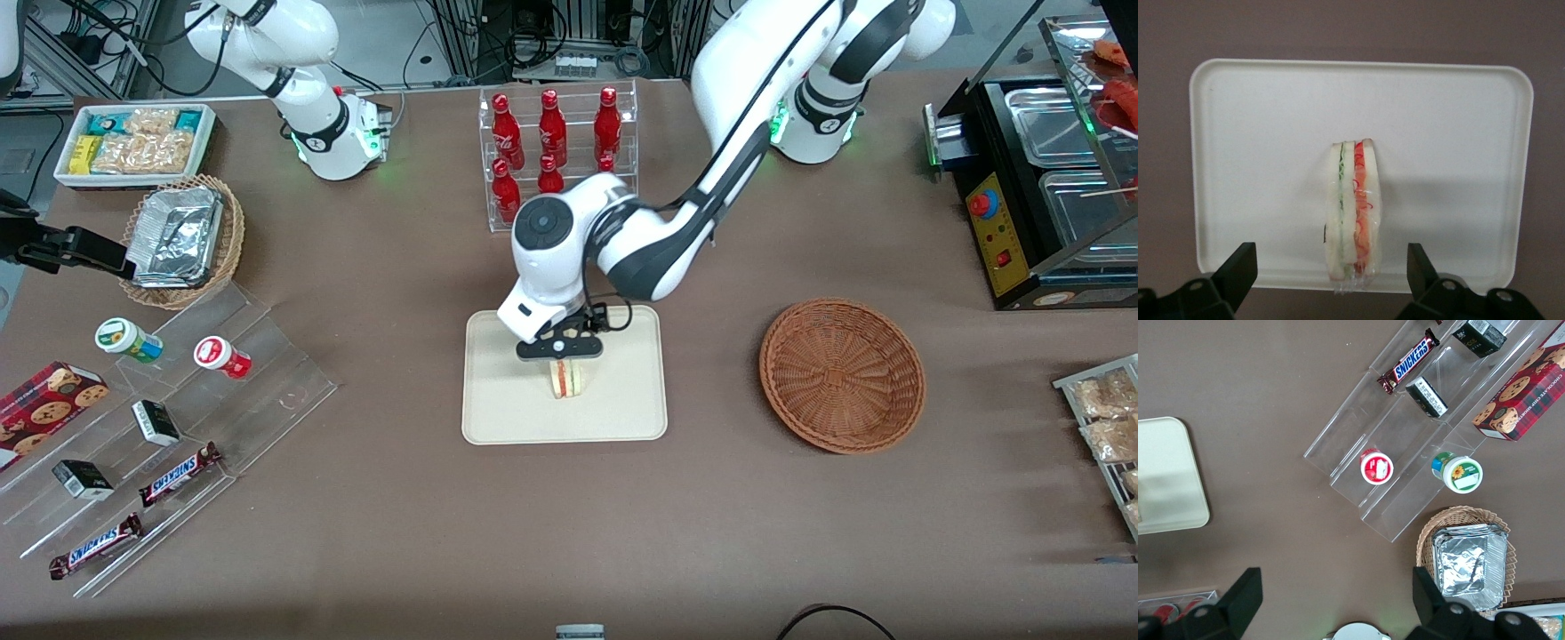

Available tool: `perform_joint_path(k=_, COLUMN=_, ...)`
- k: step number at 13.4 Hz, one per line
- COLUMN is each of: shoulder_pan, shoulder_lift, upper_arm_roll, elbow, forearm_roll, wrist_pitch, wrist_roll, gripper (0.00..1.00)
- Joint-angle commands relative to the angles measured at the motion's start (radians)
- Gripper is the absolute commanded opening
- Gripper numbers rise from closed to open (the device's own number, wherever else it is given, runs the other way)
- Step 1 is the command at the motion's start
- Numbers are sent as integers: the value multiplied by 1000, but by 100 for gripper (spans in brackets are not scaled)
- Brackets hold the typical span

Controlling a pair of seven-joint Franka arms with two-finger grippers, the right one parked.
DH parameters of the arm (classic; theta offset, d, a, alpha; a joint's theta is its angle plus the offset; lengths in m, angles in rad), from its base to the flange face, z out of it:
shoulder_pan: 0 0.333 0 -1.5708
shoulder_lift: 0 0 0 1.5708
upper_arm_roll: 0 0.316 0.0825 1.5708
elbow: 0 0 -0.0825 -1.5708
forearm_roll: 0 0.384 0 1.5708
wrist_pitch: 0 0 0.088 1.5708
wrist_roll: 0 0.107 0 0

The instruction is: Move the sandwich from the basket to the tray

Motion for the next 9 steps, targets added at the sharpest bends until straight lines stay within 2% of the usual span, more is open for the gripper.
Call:
perform_joint_path(k=1, shoulder_pan=44, shoulder_lift=-134, upper_arm_roll=2, elbow=-26, forearm_roll=-45, wrist_pitch=-95, wrist_roll=-11, gripper=99)
perform_joint_path(k=6, shoulder_pan=162, shoulder_lift=-321, upper_arm_roll=2, elbow=-34, forearm_roll=-42, wrist_pitch=-364, wrist_roll=-22, gripper=99)
perform_joint_path(k=9, shoulder_pan=248, shoulder_lift=-432, upper_arm_roll=2, elbow=-106, forearm_roll=-43, wrist_pitch=-402, wrist_roll=1, gripper=99)
